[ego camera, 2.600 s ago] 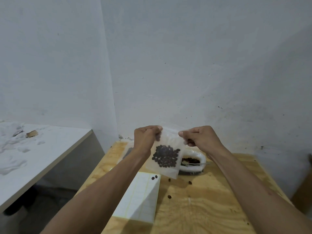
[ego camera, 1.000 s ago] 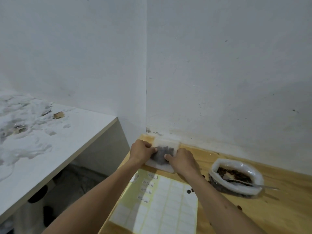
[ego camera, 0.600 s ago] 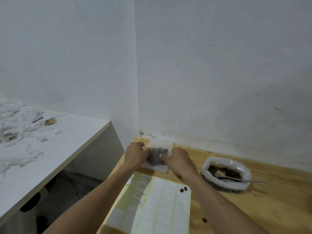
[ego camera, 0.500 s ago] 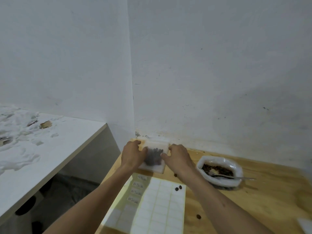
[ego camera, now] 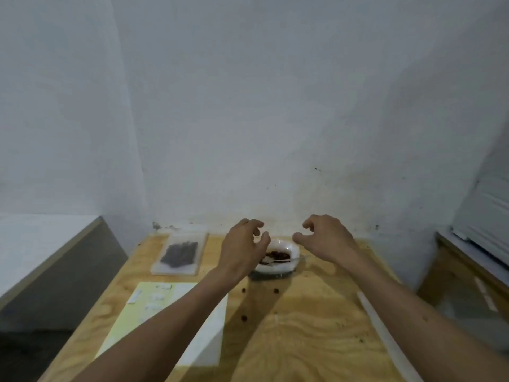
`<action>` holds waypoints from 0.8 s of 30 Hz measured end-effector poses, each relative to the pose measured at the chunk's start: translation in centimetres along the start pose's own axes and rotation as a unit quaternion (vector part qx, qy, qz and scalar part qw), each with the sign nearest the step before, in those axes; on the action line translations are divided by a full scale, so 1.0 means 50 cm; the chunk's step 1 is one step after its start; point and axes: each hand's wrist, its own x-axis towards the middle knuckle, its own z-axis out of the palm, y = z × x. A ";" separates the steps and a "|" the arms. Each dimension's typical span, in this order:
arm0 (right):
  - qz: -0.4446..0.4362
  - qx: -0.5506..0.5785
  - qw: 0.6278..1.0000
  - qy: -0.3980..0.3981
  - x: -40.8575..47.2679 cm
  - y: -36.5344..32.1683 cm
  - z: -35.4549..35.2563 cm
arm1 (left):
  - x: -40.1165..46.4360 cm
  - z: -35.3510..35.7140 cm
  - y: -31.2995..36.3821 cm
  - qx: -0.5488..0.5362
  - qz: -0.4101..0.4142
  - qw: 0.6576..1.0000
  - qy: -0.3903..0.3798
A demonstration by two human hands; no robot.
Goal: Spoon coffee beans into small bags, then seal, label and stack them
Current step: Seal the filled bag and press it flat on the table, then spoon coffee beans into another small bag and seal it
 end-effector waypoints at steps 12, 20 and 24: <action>0.199 -0.080 0.973 -0.088 -0.142 0.304 -0.048 | -0.070 0.266 0.220 0.059 0.027 0.947 -0.313; 0.236 -0.042 0.969 -0.068 -0.172 0.355 -0.024 | -0.101 0.326 0.254 0.101 0.040 0.925 -0.365; 0.252 0.010 0.968 -0.002 -0.163 0.377 -0.025 | -0.110 0.329 0.248 0.063 0.035 0.943 -0.325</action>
